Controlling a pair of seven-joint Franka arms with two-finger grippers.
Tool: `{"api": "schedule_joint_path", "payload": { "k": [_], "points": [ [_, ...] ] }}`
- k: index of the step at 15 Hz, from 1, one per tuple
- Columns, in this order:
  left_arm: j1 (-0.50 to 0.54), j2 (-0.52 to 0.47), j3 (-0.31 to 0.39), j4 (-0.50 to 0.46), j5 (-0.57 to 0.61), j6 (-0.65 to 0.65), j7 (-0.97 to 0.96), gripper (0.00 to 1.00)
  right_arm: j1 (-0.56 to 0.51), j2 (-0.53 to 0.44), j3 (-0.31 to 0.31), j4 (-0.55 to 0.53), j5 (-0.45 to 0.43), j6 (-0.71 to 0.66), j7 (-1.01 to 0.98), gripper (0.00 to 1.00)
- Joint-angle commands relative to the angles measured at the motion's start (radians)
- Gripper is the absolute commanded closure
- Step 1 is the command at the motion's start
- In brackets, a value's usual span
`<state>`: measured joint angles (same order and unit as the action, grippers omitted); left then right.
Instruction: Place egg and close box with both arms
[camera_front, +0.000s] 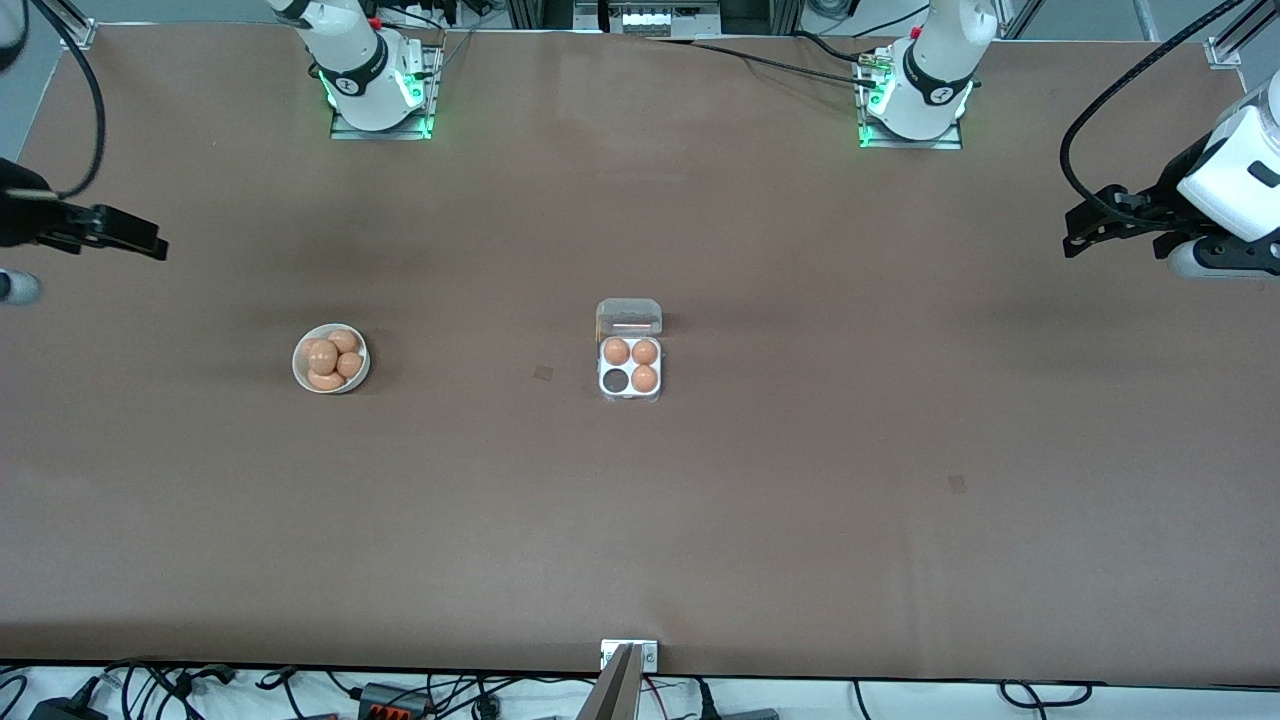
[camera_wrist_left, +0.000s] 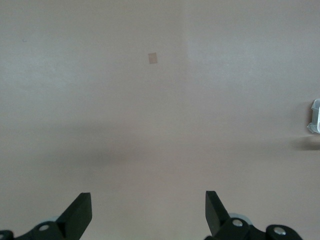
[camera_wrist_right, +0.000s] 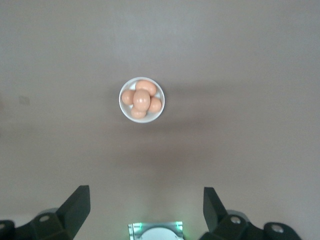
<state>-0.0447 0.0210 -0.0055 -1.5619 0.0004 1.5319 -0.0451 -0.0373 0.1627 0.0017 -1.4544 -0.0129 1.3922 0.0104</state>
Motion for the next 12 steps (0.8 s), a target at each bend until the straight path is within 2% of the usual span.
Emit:
{"api": "schedule_joint_path", "payload": {
  "k": [1,4,8,12],
  "points": [
    [-0.006,0.013,-0.001,0.029,-0.01,-0.025,-0.004,0.0,-0.01,0.105,-0.002,0.017,-0.001,-0.086,-0.044,0.0],
    [-0.007,0.014,-0.002,0.029,-0.01,-0.026,-0.006,0.0,-0.01,0.216,-0.003,0.02,0.014,-0.128,-0.049,0.0],
    [-0.007,0.017,-0.008,0.031,-0.008,-0.024,-0.004,0.0,-0.029,0.358,-0.006,0.038,0.088,-0.11,-0.047,0.0],
    [-0.007,0.017,-0.008,0.029,-0.01,-0.024,0.002,0.0,-0.032,0.544,-0.006,0.187,0.09,-0.087,-0.049,0.0]
  ]
}}
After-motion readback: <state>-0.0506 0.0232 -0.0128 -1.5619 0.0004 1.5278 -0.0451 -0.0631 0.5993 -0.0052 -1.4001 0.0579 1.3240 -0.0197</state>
